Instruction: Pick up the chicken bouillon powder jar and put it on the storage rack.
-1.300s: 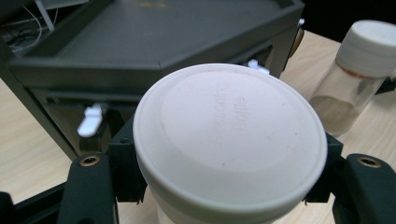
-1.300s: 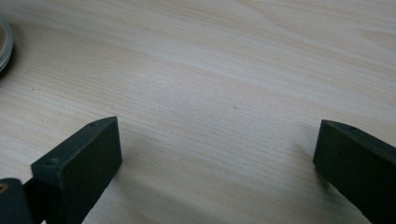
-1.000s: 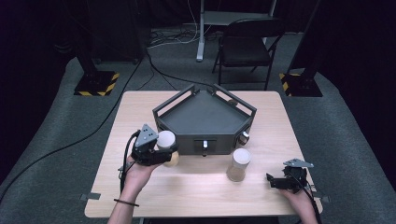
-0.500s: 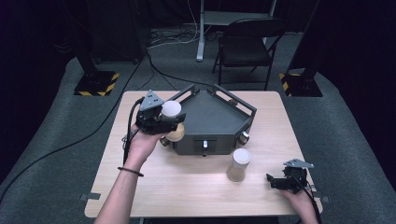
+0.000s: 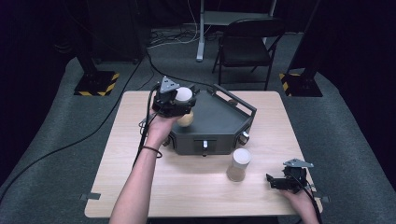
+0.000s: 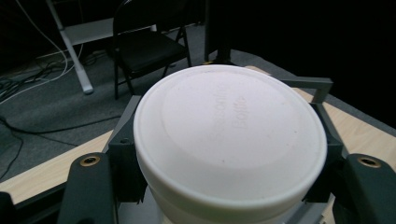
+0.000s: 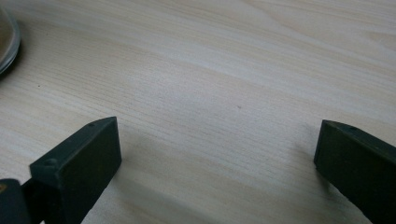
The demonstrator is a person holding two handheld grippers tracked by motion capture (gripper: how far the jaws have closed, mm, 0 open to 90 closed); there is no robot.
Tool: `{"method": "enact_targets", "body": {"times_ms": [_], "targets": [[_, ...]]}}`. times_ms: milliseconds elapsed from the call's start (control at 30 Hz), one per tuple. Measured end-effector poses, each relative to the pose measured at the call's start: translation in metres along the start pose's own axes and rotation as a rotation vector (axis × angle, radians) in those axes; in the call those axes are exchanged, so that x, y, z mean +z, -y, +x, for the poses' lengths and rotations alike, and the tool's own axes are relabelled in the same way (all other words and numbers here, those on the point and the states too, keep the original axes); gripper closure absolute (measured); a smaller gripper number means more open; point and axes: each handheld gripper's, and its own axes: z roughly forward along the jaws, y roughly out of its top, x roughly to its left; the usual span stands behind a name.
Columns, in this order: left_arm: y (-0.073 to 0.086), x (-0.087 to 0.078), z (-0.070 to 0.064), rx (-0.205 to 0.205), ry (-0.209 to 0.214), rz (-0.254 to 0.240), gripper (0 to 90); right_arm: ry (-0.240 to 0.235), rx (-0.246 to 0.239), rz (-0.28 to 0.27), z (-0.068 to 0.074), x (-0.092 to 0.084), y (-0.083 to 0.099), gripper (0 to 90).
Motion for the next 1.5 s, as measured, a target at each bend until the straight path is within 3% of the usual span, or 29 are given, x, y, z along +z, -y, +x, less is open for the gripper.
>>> {"method": "enact_targets", "body": {"times_ms": [267, 433, 633, 767, 933, 1100, 1200, 1267, 1400, 1500], "targets": [[0.000, 0.020, -0.003, -0.022, -0.016, 0.042, 33.5, -0.006, -0.006, 0.000, -0.001, 0.000, 0.001, 0.0], [-0.002, 0.028, -0.006, -0.019, -0.025, 0.082, 33.4, -0.005, -0.007, -0.001, -0.001, 0.000, 0.001, 0.0], [-0.004, 0.032, -0.010, -0.041, -0.033, 0.092, 33.0, -0.007, -0.008, 0.000, -0.001, 0.000, 0.000, 0.0], [-0.010, 0.032, -0.010, -0.027, -0.046, 0.155, 21.7, -0.009, -0.010, 0.001, -0.002, 0.000, 0.000, 0.0], [0.002, 0.007, -0.007, -0.025, -0.031, 0.134, 15.9, -0.006, -0.007, -0.003, 0.000, 0.000, 0.001, 0.0], [0.019, -0.015, -0.010, 0.015, -0.041, 0.142, 13.9, -0.010, -0.010, 0.000, -0.001, 0.000, 0.000, 0.0], [0.038, -0.035, -0.005, 0.007, -0.022, 0.123, 13.6, -0.009, -0.010, 0.000, -0.001, 0.000, 0.000, 0.0], [0.046, -0.045, -0.001, 0.004, -0.004, 0.137, 12.7, -0.007, -0.008, -0.001, 0.000, 0.000, 0.000, 0.0], [0.070, -0.063, -0.003, 0.021, -0.005, 0.131, 11.0, -0.006, -0.007, -0.004, 0.000, 0.000, 0.001, 0.0], [0.098, -0.077, 0.002, -0.010, 0.010, 0.125, 7.8, -0.006, -0.008, -0.005, 0.000, 0.000, 0.001, 0.0]]}}
